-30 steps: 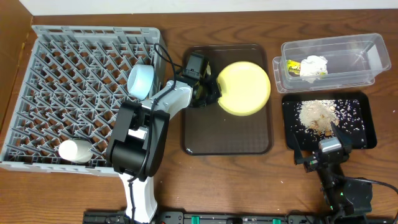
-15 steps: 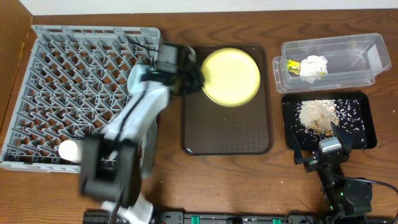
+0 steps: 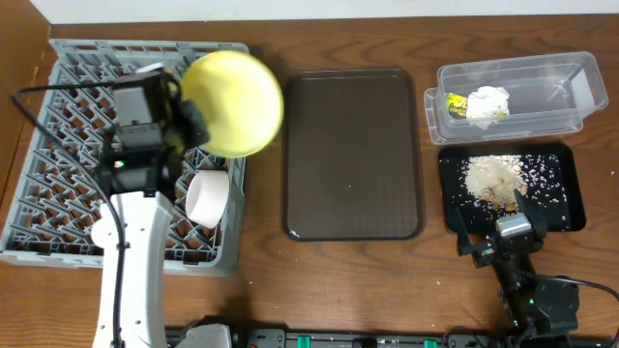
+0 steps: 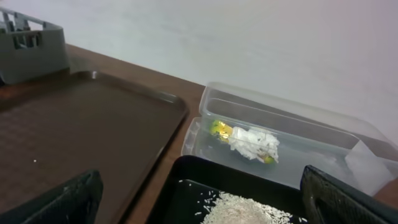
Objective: Sort waste into correct bins and load items into the dishwasher
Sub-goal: 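Lift the yellow plate and carry it over the dish rack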
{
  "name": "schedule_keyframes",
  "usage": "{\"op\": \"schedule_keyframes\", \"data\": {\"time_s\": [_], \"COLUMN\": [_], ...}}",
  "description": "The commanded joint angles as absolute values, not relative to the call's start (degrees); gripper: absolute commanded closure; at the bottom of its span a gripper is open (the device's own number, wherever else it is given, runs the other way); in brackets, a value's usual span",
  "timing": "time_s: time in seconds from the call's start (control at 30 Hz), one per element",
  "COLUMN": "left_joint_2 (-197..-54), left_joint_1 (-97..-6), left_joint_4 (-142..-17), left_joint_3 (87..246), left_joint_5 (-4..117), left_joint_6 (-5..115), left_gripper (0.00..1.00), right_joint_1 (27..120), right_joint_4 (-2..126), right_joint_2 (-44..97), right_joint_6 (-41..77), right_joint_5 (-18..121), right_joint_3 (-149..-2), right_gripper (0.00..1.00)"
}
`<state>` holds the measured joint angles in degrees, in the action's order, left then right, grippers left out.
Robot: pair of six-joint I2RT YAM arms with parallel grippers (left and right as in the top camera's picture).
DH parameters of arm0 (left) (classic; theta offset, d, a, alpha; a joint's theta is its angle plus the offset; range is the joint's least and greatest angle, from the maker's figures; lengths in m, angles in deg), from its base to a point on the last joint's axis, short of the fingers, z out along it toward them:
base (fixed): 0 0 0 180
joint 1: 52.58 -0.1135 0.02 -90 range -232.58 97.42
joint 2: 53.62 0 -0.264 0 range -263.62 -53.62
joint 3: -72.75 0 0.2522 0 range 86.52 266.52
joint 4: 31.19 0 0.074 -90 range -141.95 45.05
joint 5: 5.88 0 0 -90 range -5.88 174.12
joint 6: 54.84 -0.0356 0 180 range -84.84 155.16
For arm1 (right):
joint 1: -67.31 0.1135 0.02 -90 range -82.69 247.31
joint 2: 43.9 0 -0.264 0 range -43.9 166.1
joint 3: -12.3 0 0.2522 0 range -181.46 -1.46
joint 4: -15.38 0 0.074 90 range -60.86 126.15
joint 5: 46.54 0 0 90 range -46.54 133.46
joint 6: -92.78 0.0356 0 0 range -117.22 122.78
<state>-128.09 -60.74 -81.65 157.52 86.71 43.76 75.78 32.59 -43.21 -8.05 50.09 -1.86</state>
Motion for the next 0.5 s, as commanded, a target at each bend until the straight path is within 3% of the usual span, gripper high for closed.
{"op": "schedule_keyframes", "data": {"time_s": [0.0,0.2,0.37,0.47], "left_joint_2": [-128.5,-129.8,-131.9,-134.1], "left_joint_1": [-66.5,-74.6,-75.8,-75.7], "left_joint_4": [-81.7,-79.4,-76.0,-74.5], "left_joint_3": [156.2,155.7,155.7,155.7], "left_joint_5": [94.2,94.3,95.0,102.0], "left_joint_6": [40.9,34.8,29.4,28.4], "left_gripper": [0.92,0.93,0.93,0.93], "right_joint_1": [75.5,75.5,75.5,75.5], "right_joint_4": [32.8,32.8,32.8,32.8], "right_joint_2": [-43.5,-43.5,-43.5,-43.5], "right_joint_6": [-8.4,-8.4,-8.4,-8.4], "right_joint_5": [50.4,50.4,50.4,50.4], "right_joint_3": [-1.8,-1.8,-1.8,-1.8], "right_gripper": [0.01,0.01,0.01,0.01]}}
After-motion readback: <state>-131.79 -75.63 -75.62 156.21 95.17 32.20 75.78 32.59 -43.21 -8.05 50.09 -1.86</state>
